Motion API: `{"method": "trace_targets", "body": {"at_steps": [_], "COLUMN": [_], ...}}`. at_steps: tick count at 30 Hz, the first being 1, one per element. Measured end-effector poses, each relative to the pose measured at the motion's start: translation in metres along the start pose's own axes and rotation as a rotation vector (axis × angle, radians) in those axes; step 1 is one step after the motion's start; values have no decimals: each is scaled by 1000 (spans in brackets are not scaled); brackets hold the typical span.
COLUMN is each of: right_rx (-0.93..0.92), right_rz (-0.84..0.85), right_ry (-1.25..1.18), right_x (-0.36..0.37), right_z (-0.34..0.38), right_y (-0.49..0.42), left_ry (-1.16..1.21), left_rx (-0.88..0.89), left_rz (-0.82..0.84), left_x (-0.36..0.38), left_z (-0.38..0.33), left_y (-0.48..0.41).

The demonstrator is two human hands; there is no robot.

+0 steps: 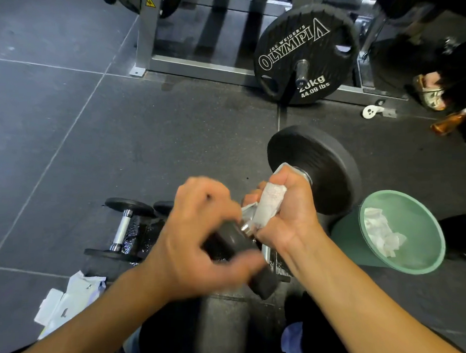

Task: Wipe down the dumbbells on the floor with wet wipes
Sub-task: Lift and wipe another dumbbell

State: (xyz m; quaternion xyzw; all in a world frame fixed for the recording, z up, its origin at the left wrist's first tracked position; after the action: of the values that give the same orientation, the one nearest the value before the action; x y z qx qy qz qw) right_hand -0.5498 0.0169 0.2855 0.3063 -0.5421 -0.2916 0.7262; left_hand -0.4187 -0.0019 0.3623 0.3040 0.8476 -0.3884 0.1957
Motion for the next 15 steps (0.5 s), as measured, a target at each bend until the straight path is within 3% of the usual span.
{"method": "trace_targets", "body": {"at_steps": [2,4,9,15], "right_rx": [-25,-54,-110,-172], "right_rz": [-20,-18,79,245], "right_ry": [57,90,61,162], "right_x": [-3,-4,3,20], "right_z": [-2,-3,2,7], "right_y": [-2,-4,1,15], "left_ry": [-265,-343,-104,715], "left_rx": [347,360,14,-627], "left_rz": [122,49,-149,-468], "left_x": [7,7,-9,4], "left_z": [-30,-29,-2,56], "left_y": [8,12,3,28]}}
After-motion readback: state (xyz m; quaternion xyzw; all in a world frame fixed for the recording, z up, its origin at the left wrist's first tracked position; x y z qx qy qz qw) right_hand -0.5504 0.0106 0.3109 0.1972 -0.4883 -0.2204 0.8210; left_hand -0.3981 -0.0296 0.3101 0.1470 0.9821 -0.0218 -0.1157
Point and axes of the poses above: each hand's wrist, its own y-axis away from the middle knuckle, its own x-axis out of the palm, z = x × y, the point moved 7 cm from there along -y, towards the middle knuckle, and after that the axes turned 3 degrees about x, right-handed, at the moved point
